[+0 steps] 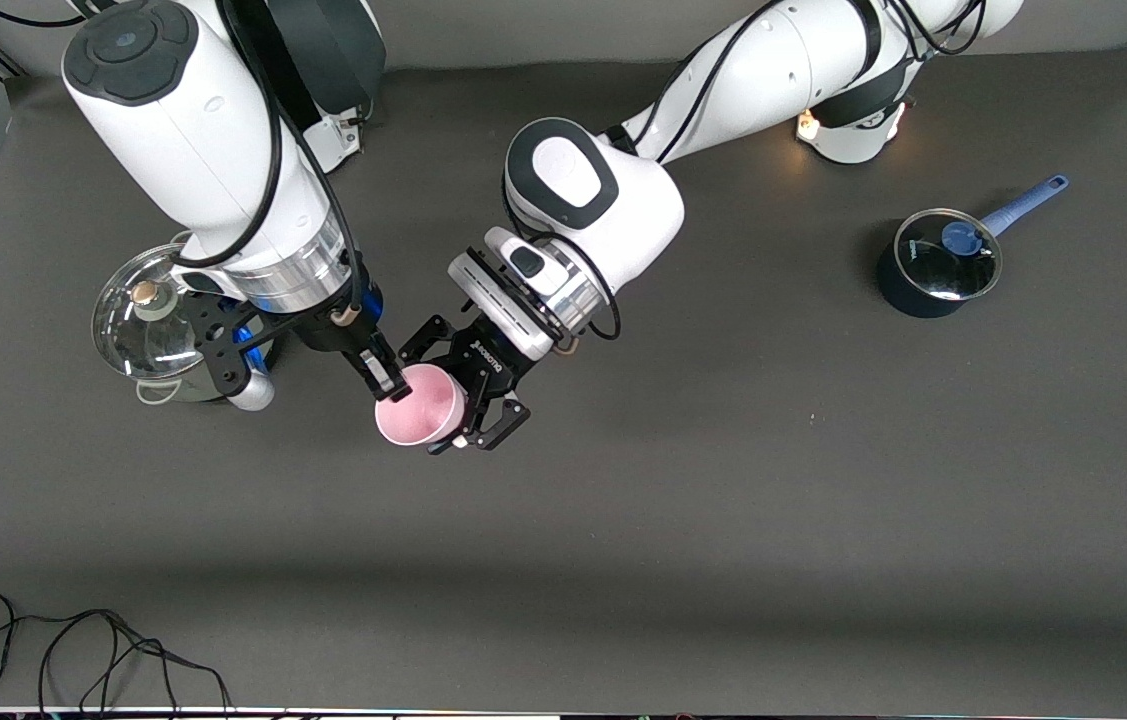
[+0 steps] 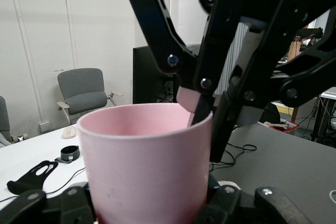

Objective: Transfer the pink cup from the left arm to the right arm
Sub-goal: 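Grip the cup rim with the right gripper while the left gripper opens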

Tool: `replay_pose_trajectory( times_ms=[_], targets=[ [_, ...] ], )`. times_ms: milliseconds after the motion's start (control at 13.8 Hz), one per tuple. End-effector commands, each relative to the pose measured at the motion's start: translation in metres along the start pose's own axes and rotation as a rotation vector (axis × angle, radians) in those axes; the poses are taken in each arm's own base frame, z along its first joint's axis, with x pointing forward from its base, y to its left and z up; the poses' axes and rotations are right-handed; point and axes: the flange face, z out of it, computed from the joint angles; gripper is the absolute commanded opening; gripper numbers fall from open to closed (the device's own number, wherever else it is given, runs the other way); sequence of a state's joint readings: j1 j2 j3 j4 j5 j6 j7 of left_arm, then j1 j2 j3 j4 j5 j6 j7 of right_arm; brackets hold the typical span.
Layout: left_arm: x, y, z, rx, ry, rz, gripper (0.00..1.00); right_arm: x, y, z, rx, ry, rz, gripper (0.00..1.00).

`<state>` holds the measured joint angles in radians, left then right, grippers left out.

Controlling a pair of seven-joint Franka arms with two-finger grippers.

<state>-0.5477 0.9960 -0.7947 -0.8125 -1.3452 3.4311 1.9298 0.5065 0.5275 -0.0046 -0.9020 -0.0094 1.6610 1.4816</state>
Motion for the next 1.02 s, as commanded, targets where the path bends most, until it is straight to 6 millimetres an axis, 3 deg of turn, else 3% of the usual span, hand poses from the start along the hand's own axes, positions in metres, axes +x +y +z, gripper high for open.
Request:
replay_pose_trajectory(
  times_ms=[0, 218, 291, 363, 581, 944],
  targets=[
    [0.011, 0.003, -0.004, 0.015, 0.012, -0.028, 0.0, 0.0, -0.003, -0.003, 0.009, 0.004, 0.014, 0.0],
    [0.01, 0.001, -0.004, 0.018, 0.012, -0.029, 0.0, 0.0, -0.003, -0.004, 0.012, 0.004, 0.013, 0.0],
    [0.01, -0.001, -0.004, 0.022, 0.012, -0.021, 0.45, 0.001, -0.003, -0.004, 0.014, 0.005, 0.014, 0.0],
    [0.01, -0.005, -0.004, 0.033, 0.011, -0.007, 0.99, 0.004, -0.003, -0.004, 0.016, 0.009, 0.016, 0.0],
    [0.008, -0.01, -0.004, 0.043, 0.009, 0.0, 1.0, 0.02, -0.001, -0.004, 0.015, 0.025, -0.045, 0.0],
    [0.013, -0.02, -0.004, 0.048, 0.019, 0.059, 1.0, 0.095, 0.015, -0.014, 0.0, 0.053, -0.124, 0.0]
  ],
)
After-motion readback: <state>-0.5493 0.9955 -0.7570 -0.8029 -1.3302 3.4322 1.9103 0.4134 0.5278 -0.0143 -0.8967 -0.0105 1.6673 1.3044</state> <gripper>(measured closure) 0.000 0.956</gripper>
